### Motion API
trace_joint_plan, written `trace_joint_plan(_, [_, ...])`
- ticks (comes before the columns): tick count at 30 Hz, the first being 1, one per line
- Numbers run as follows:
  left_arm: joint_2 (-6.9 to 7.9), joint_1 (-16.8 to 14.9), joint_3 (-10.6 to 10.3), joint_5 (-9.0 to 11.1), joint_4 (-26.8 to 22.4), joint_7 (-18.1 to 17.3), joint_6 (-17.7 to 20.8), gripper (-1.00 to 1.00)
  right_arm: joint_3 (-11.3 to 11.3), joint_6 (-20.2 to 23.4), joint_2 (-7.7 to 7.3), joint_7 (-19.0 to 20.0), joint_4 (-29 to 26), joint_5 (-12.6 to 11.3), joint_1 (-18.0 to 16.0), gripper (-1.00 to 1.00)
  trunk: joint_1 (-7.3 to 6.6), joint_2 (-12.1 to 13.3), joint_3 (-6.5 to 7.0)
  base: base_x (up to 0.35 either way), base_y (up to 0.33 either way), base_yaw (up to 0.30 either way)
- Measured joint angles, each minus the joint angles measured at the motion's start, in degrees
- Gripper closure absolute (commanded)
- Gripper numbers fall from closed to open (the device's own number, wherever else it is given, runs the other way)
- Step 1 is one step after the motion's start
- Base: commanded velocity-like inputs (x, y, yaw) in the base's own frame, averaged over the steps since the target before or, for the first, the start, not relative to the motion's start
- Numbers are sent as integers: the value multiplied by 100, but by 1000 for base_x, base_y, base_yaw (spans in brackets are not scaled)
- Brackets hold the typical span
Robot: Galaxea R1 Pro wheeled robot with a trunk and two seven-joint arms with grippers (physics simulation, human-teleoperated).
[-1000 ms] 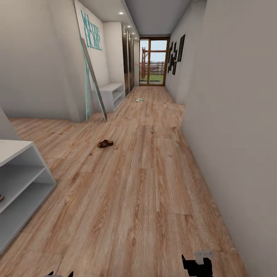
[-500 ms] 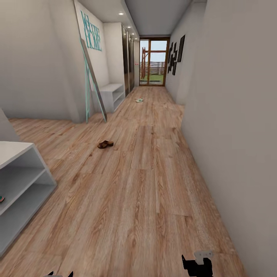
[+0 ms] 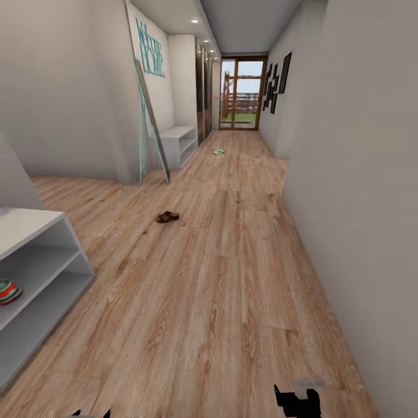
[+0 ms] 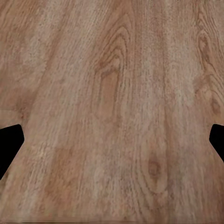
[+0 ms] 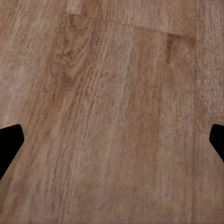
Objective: Pick up the two gym shoes and the two sandals from the corridor floor and place them onto the hallstand (shoe rack) in the corridor, making sure they are on the rack and not on the floor. Arrange them so the two gym shoes are next to each other and the two sandals are next to each other.
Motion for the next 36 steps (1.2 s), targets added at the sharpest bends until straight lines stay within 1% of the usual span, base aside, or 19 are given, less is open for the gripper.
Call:
trace_joint_plan(6, [-11,0,-2,0,2,0,2,-100,1,-4,-5,6,-2,0,1,-100,-2,0,0,179,0,71])
trace_joint_plan(17, [-100,1,-12,-14,3,-1,4,-100,1,-7,-20,12,3,1,1,-100,-3,0,0,311,0,12])
trace_joint_plan(25, [-109,0,-13,-16,35,0,3,-100,1,-8,-28,9,5,0,1,-100,-3,0,0,337,-18,1])
trace_joint_plan(36, [-108,-6,0,-16,125,1,8,-100,1,-4,-24,0,12,1,1,-100,-3,0,0,339,-92,0])
